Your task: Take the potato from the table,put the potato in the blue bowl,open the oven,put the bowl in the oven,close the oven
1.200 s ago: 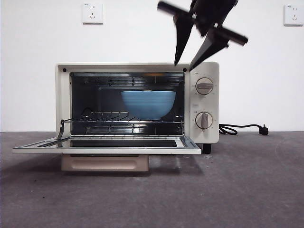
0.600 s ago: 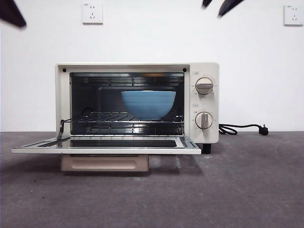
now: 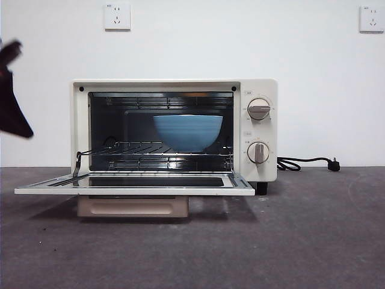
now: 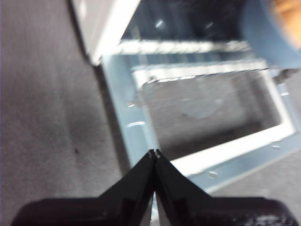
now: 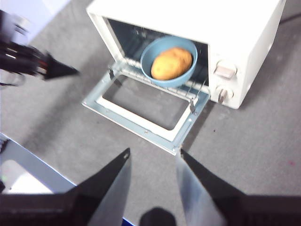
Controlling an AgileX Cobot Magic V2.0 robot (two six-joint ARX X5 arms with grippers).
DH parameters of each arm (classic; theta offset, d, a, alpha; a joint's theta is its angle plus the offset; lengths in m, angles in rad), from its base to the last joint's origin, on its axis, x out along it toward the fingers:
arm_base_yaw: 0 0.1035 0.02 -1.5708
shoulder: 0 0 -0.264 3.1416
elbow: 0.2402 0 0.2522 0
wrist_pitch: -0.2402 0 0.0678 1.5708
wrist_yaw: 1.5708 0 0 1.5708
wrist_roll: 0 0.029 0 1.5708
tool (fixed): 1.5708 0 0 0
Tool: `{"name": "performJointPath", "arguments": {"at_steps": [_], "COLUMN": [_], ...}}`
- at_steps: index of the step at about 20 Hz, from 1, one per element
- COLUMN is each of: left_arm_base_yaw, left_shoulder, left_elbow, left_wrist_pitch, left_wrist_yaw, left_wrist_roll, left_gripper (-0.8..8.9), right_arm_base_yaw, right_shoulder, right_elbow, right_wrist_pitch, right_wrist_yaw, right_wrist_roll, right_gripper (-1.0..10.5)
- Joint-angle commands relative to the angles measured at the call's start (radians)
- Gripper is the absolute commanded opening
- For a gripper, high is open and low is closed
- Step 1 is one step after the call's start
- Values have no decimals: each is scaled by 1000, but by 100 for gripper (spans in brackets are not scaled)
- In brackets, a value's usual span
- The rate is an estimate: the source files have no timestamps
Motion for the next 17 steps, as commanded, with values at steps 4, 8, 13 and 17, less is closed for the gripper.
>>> {"name": "performJointPath", "arguments": {"at_steps": [4, 8, 13, 17], "left_arm_base_yaw": [4, 4, 2, 2], "left_shoulder": [165, 230, 296, 347], "left_elbow": [-14, -14, -14, -14], "left_wrist_pitch": [43, 74, 98, 103], "left_wrist_yaw": [-2, -6, 10, 53], "left_wrist_roll": [69, 85, 86, 86], "left_gripper": [-8, -8, -8, -8], "right_arm_base_yaw": [2, 2, 2, 2], "right_shoulder": [-18, -16, -16, -16], "right_elbow": [3, 3, 3, 3], "right_wrist_pitch": [-10, -19, -19, -18], "right_wrist_yaw": [-1, -1, -1, 0], "right_wrist_roll": [12, 19, 21, 27], "right_gripper": [159, 159, 159, 159]}}
